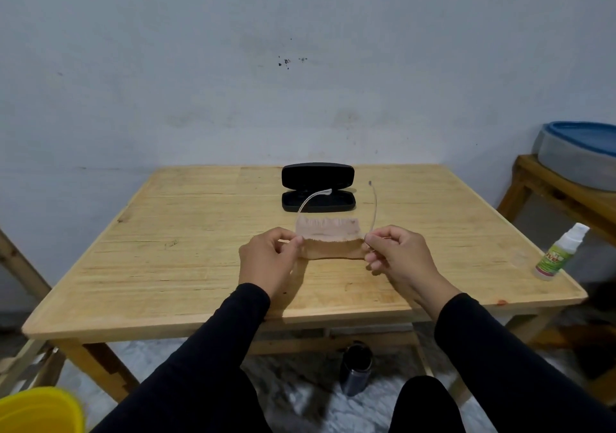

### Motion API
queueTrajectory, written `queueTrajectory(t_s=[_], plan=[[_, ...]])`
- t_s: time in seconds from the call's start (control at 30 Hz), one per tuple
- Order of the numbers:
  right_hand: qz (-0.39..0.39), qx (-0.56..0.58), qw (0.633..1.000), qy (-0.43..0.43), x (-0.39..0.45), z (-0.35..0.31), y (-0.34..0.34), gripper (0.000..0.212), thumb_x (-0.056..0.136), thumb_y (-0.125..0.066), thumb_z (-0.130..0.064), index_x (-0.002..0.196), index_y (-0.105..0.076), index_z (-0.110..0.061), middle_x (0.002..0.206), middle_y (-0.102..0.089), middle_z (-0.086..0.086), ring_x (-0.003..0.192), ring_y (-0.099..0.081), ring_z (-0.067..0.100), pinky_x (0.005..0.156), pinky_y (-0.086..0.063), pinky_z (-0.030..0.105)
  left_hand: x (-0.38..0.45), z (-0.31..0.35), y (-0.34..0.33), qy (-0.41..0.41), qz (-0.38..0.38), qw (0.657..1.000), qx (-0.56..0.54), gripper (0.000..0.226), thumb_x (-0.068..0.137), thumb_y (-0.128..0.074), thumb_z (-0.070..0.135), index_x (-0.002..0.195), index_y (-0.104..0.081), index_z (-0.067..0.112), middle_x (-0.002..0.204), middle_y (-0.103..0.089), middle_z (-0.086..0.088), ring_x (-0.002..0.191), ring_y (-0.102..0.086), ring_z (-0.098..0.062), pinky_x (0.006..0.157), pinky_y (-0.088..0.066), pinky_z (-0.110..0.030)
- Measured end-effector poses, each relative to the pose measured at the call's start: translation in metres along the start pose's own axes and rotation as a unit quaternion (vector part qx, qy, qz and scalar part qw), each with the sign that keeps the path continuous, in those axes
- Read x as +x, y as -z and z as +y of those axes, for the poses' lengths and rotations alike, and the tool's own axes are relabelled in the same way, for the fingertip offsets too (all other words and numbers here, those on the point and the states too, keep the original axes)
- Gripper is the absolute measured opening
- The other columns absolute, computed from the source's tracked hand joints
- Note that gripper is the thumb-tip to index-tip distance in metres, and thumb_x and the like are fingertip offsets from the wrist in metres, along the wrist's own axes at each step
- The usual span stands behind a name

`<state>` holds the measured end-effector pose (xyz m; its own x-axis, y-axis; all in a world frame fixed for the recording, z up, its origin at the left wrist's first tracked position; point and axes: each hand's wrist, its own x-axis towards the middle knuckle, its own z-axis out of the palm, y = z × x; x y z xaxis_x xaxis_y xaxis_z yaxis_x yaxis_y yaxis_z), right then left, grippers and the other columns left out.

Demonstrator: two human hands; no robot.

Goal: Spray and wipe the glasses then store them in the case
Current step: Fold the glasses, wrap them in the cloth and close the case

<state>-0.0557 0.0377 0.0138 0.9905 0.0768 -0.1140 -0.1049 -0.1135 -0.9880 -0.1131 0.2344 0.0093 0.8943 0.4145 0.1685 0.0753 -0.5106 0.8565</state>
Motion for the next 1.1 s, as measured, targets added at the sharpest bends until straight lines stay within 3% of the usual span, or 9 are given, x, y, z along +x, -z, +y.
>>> queueTrajectory(t_s=[0.13,0.27,0.33,0.43,0.57,0.7,0.83,0.93,1.1], plan=[[0.031,0.081,0.996,-0.031,0.007,0.001,-0.01,0.01,0.088,-0.064,-0.012,0.095,-0.067,-0.005,0.077,-0.073,0.009,0.055,-0.062,0.012,0.052,-0.054,0.022,0.01,0.008,-0.01,0.046,0.018,0.998,-0.037,0.015,0.087,-0.061,0.03,0.078,-0.068,0.021,0.065,-0.068,0.006,0.068,-0.062,-0.006,0.077,-0.049,-0.025],[0.034,0.114,0.991,-0.057,0.011,0.001,-0.016,0.021,0.089,-0.062,-0.012,0.11,-0.061,-0.008,0.096,-0.071,0.011,0.079,-0.073,0.017,0.068,-0.06,0.024,0.017,0.009,-0.018,0.088,-0.002,0.992,-0.086,0.014,0.088,-0.06,0.027,0.084,-0.069,0.018,0.067,-0.07,0.006,0.063,-0.063,0.002,0.072,-0.047,-0.012],[0.017,0.103,0.993,-0.062,0.011,0.002,-0.018,0.03,0.091,-0.06,-0.011,0.12,-0.056,-0.008,0.098,-0.07,0.009,0.083,-0.074,0.017,0.074,-0.06,0.025,0.019,0.008,-0.02,0.108,-0.02,0.99,-0.093,0.013,0.088,-0.06,0.028,0.091,-0.069,0.02,0.068,-0.072,0.002,0.065,-0.064,0.002,0.062,-0.043,-0.009],[-0.002,0.064,0.996,-0.06,0.012,0.003,-0.018,0.037,0.094,-0.054,-0.009,0.13,-0.05,-0.006,0.104,-0.067,0.006,0.085,-0.073,0.015,0.075,-0.059,0.024,0.021,0.003,-0.022,0.109,-0.028,0.991,-0.077,0.016,0.089,-0.057,0.028,0.099,-0.067,0.022,0.07,-0.072,0.002,0.077,-0.063,-0.006,0.061,-0.042,-0.015],[-0.011,0.004,0.999,-0.037,0.011,0.005,-0.015,0.036,0.094,-0.051,-0.006,0.13,-0.053,-0.009,0.124,-0.06,0.008,0.089,-0.072,0.014,0.074,-0.059,0.021,0.02,-0.001,-0.02,0.078,-0.005,0.995,-0.054,0.013,0.091,-0.055,0.026,0.098,-0.066,0.024,0.074,-0.068,0.008,0.068,-0.058,0.003,0.05,-0.04,-0.004],[-0.011,-0.027,0.999,-0.03,0.009,0.005,-0.004,0.023,0.092,-0.055,-0.005,0.112,-0.064,-0.01,0.106,-0.069,0.007,0.086,-0.072,0.017,0.074,-0.059,0.023,0.021,-0.005,-0.01,0.05,0.022,0.997,-0.057,0.013,0.093,-0.052,0.019,0.092,-0.065,0.02,0.076,-0.07,0.007,0.057,-0.061,0.004,0.05,-0.039,0.001],[0.026,-0.032,0.998,-0.051,0.02,0.006,0.018,0.015,0.089,-0.058,-0.003,0.099,-0.068,-0.008,0.09,-0.071,0.011,0.079,-0.067,0.02,0.078,-0.057,0.03,0.041,-0.012,0.003,0.048,0.041,0.997,-0.033,0.012,0.092,-0.053,0.024,0.09,-0.064,0.021,0.077,-0.068,0.011,0.064,-0.062,0.002,0.062,-0.046,-0.008],[0.055,-0.053,0.996,-0.051,0.043,0.007,0.03,0.013,0.089,-0.058,-0.002,0.096,-0.068,-0.007,0.082,-0.069,0.01,0.071,-0.064,0.018,0.072,-0.055,0.03,0.061,-0.017,0.003,0.04,-0.003,0.999,0.023,0.011,0.09,-0.057,0.03,0.09,-0.067,0.023,0.082,-0.069,0.006,0.077,-0.063,-0.009,0.076,-0.044,-0.021],[0.011,-0.048,0.998,-0.027,0.081,-0.001,0.028,0.013,0.087,-0.059,0.006,0.094,-0.068,0.001,0.082,-0.062,0.016,0.063,-0.053,0.018,0.059,-0.044,0.027,0.086,-0.014,-0.005,0.012,-0.058,0.994,0.091,0.014,0.087,-0.062,0.029,0.094,-0.071,0.021,0.084,-0.064,0.006,0.082,-0.056,-0.008,0.084,-0.041,-0.021]])
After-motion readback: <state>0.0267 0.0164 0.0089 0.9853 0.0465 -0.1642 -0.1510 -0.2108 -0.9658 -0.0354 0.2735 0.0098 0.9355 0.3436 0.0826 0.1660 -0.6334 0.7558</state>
